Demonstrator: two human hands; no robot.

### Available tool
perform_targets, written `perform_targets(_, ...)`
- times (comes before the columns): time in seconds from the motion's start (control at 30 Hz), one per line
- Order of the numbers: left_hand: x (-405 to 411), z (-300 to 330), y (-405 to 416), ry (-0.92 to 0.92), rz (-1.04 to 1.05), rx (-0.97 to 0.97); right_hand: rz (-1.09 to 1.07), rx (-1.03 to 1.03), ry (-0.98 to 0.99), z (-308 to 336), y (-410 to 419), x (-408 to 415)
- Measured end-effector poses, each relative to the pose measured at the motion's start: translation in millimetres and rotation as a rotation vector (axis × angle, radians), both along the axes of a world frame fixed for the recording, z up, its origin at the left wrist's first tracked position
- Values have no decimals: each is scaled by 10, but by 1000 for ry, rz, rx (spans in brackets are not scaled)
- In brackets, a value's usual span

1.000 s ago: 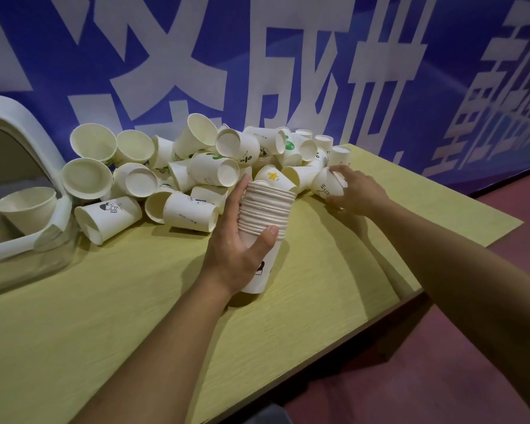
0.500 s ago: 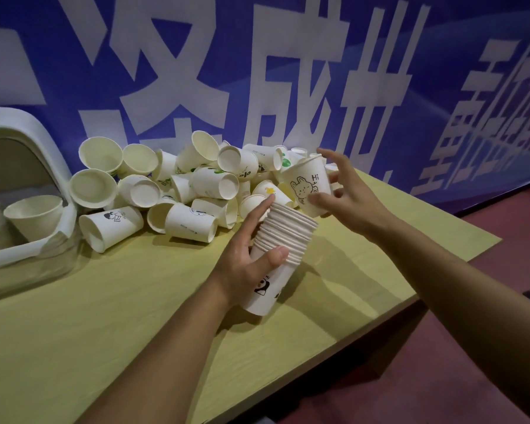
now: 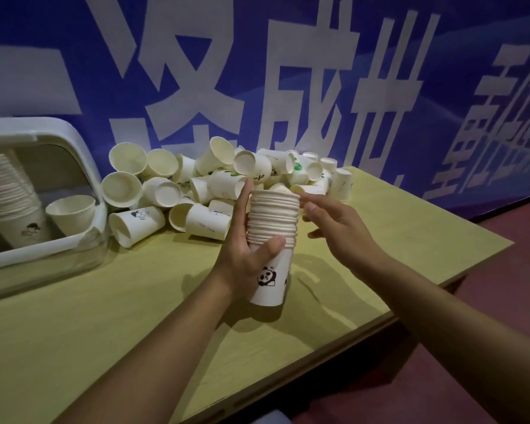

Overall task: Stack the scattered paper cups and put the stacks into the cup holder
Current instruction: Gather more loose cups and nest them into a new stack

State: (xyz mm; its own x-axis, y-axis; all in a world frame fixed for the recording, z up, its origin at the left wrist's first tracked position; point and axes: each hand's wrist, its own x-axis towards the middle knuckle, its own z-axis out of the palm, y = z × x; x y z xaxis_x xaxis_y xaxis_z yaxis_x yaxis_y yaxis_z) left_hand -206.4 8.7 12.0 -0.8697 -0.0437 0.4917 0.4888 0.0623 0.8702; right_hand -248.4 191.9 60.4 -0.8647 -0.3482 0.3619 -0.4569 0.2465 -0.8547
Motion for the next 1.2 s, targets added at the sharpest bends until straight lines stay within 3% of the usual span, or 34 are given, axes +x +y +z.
perform_targets(0.17,225,35,-402,38,116,-65,-48,72,87,-77,-245,-158)
perform_targets(0.4,501,-188,-923,65,343,-109,-292,412,160,-370,-653,-690)
perform_targets(0.57,549,-178,-977,86,353,-111,-316,527,68,-379,-799,-936)
perform_targets(0.8,614,-148,-837,42,239,-113,-191,587,-239,-243,-717,-1022)
perform_targets(0.93,634,-135,-789,24,187,-125,-120,500,-337,-232,-573,-845)
perform_targets(1.0,643,-138,-781,19,158,-136,-92,329,-323,-186,-527,-694)
perform_targets(1.1,661,-124,-765,-9,112,-164,-76,-59,-185,-37,-532,-384)
perform_targets(1.2,689,-100,-721,-38,68,-169,-15,-214,-12,142,-652,-19)
